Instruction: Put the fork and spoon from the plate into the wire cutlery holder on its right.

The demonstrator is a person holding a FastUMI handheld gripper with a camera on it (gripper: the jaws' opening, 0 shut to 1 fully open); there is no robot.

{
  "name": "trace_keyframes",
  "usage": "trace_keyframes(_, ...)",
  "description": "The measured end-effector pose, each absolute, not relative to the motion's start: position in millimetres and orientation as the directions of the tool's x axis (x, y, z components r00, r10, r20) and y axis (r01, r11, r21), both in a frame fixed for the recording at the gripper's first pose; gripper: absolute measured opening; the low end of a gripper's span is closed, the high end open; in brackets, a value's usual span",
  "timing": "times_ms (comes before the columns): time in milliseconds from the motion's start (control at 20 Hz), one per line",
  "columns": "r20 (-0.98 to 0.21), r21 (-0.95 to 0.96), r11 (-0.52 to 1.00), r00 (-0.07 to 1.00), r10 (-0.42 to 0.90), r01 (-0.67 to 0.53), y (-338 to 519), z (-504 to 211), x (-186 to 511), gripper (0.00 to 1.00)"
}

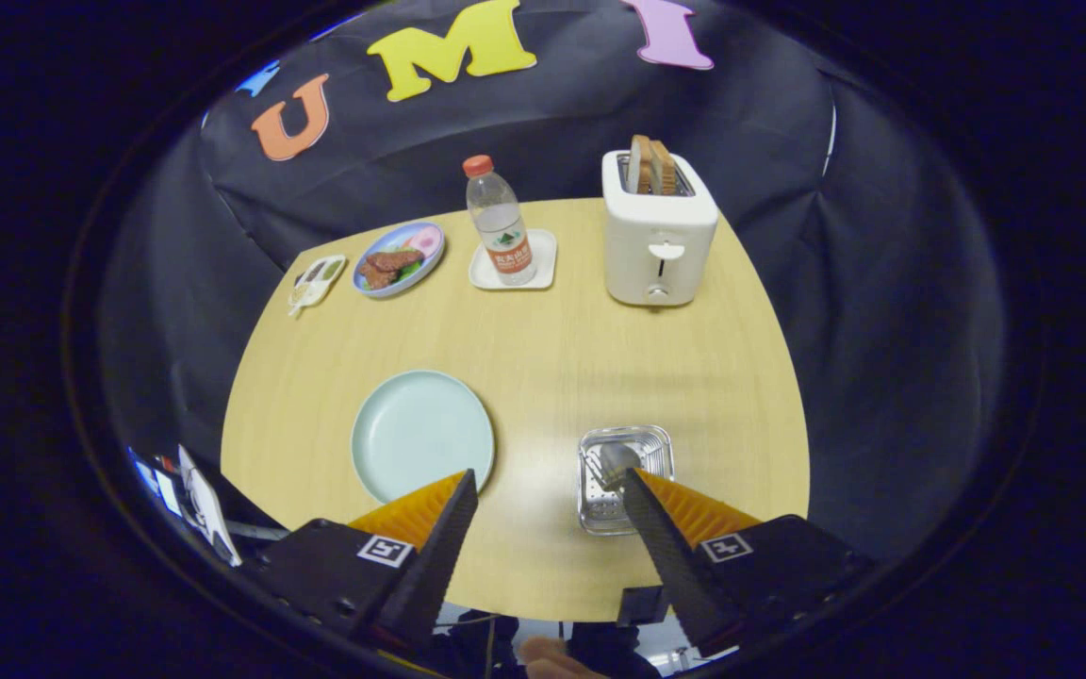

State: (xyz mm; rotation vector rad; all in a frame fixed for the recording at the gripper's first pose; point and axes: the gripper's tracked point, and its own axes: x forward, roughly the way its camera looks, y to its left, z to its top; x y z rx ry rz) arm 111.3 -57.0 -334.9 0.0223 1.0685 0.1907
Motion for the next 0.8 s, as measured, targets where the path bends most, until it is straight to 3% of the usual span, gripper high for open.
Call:
trace_keyframes(150, -0.829, 0.088, 0.986, 0.538, 0.152, -0.142, -36, -313, 106, 0.97)
trace_keyframes(500, -0.617, -0.027, 0.999, 0.787, 0.013, -0.038, -8, -221, 101, 0.97)
trace_keyframes(800, -0.298, -0.049, 0.999, 0.954, -0.026, 0.012, 8, -133, 84, 0.96)
